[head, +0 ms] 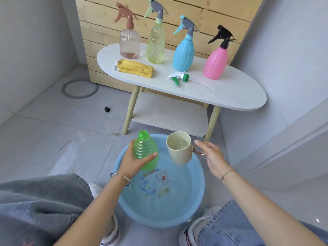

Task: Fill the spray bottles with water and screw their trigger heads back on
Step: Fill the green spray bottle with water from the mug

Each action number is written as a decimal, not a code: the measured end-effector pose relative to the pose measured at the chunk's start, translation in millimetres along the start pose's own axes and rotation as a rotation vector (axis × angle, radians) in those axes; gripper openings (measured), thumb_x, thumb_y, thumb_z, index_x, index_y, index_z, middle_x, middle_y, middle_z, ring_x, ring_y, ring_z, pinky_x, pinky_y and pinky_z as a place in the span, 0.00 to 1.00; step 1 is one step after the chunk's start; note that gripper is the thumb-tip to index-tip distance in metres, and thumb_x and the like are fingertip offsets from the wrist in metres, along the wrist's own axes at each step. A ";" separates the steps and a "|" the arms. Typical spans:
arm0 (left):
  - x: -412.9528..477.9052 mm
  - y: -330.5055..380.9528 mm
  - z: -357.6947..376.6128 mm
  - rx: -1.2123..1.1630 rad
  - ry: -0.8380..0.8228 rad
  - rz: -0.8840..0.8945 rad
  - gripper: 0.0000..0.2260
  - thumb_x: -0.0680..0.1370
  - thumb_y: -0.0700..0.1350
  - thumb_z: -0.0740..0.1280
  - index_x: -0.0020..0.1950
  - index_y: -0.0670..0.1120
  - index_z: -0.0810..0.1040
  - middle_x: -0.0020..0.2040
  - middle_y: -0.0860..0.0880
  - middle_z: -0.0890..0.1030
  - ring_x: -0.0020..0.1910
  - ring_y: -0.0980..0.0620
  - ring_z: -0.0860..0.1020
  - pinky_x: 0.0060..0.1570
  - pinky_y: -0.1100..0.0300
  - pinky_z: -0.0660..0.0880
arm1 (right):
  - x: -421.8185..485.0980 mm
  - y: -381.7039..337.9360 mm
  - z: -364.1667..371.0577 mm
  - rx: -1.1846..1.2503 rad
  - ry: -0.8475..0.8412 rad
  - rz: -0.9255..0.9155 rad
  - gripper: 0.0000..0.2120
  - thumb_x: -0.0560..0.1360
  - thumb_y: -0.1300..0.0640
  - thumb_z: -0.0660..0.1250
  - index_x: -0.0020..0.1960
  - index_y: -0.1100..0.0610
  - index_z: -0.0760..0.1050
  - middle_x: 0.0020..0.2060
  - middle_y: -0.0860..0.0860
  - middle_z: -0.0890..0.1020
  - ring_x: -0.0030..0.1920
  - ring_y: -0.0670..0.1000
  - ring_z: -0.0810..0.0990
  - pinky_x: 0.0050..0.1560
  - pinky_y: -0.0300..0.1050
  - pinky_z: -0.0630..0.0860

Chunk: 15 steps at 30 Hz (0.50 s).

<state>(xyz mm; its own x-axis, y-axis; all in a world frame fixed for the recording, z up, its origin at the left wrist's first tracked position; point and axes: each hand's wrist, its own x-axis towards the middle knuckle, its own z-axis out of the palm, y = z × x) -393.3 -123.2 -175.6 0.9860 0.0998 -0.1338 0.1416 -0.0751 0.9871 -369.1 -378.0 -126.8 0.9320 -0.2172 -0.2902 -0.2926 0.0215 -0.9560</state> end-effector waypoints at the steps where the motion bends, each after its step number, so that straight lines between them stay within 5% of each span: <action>1: -1.0 4.9 1.4 0.001 -0.014 0.018 0.26 0.66 0.43 0.79 0.60 0.49 0.72 0.51 0.53 0.81 0.43 0.67 0.79 0.40 0.73 0.74 | -2.8 -14.3 -2.4 0.008 -0.028 -0.032 0.08 0.70 0.59 0.73 0.37 0.58 0.74 0.29 0.46 0.77 0.35 0.44 0.75 0.42 0.35 0.69; 6: -7.8 21.6 13.5 0.024 -0.099 0.094 0.27 0.64 0.45 0.81 0.57 0.56 0.72 0.51 0.54 0.81 0.47 0.63 0.80 0.44 0.69 0.76 | -19.2 -79.2 -14.2 -0.086 -0.067 -0.177 0.14 0.68 0.60 0.75 0.27 0.52 0.75 0.28 0.48 0.76 0.39 0.51 0.73 0.49 0.44 0.66; 11: -15.8 26.5 23.6 0.099 -0.170 0.145 0.32 0.59 0.57 0.80 0.59 0.59 0.72 0.54 0.57 0.80 0.53 0.62 0.78 0.52 0.65 0.74 | -44.7 -112.9 -20.9 -0.150 -0.100 -0.245 0.18 0.69 0.64 0.73 0.26 0.52 0.71 0.22 0.42 0.74 0.34 0.46 0.73 0.43 0.39 0.66; 15: -22.4 29.8 29.5 0.193 -0.202 0.174 0.30 0.63 0.49 0.81 0.59 0.57 0.71 0.53 0.62 0.78 0.52 0.71 0.74 0.48 0.75 0.70 | -56.1 -113.7 -23.4 -0.213 -0.081 -0.259 0.17 0.69 0.64 0.73 0.29 0.56 0.68 0.21 0.42 0.72 0.27 0.41 0.71 0.35 0.33 0.66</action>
<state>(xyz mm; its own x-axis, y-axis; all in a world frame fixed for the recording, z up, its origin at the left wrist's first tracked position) -408.5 -157.0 -145.9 0.9917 -0.1289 0.0019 -0.0359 -0.2621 0.9644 -393.1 -391.1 -0.8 0.9927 -0.1103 -0.0498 -0.0743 -0.2308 -0.9702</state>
